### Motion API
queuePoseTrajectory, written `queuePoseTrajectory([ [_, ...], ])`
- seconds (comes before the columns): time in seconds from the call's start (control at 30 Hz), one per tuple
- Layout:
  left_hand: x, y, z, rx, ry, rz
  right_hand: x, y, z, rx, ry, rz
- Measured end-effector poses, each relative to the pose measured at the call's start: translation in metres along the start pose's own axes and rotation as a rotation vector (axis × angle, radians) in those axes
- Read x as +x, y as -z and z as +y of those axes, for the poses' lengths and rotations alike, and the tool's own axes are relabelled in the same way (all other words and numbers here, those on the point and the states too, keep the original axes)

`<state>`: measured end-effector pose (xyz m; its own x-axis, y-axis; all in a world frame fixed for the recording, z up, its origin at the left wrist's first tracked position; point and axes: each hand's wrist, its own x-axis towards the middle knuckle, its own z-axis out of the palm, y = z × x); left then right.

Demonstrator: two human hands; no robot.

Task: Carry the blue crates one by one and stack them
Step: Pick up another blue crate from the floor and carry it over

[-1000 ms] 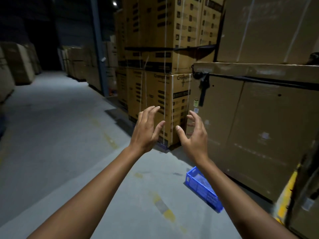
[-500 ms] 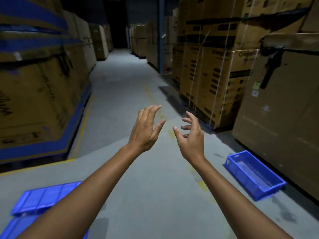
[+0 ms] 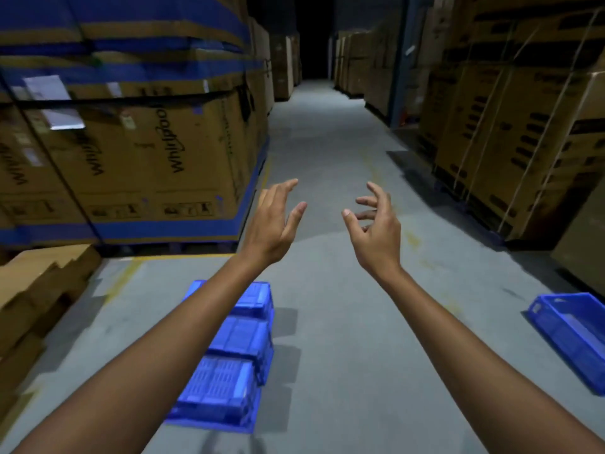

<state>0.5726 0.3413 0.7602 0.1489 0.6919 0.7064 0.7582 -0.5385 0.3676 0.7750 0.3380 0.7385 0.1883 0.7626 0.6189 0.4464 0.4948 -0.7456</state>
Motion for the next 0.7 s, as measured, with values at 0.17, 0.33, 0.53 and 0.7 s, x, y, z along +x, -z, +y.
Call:
queuePoseTrajectory([
  [0.17, -0.082, 0.094, -0.073, 0.048, 0.075, -0.022, -0.084, -0.098, -0.054, 0.025, -0.034, -0.102],
  [0.33, -0.138, 0.159, -0.146, 0.116, 0.177, -0.086, -0.127, -0.175, -0.096, 0.021, -0.050, -0.163],
  [0.53, -0.166, 0.204, -0.217, 0.144, 0.227, -0.067, -0.143, -0.258, -0.113, -0.004, -0.069, -0.220],
  [0.7, -0.187, 0.232, -0.277, 0.268, 0.268, -0.098, -0.160, -0.344, -0.108, -0.021, -0.103, -0.297],
])
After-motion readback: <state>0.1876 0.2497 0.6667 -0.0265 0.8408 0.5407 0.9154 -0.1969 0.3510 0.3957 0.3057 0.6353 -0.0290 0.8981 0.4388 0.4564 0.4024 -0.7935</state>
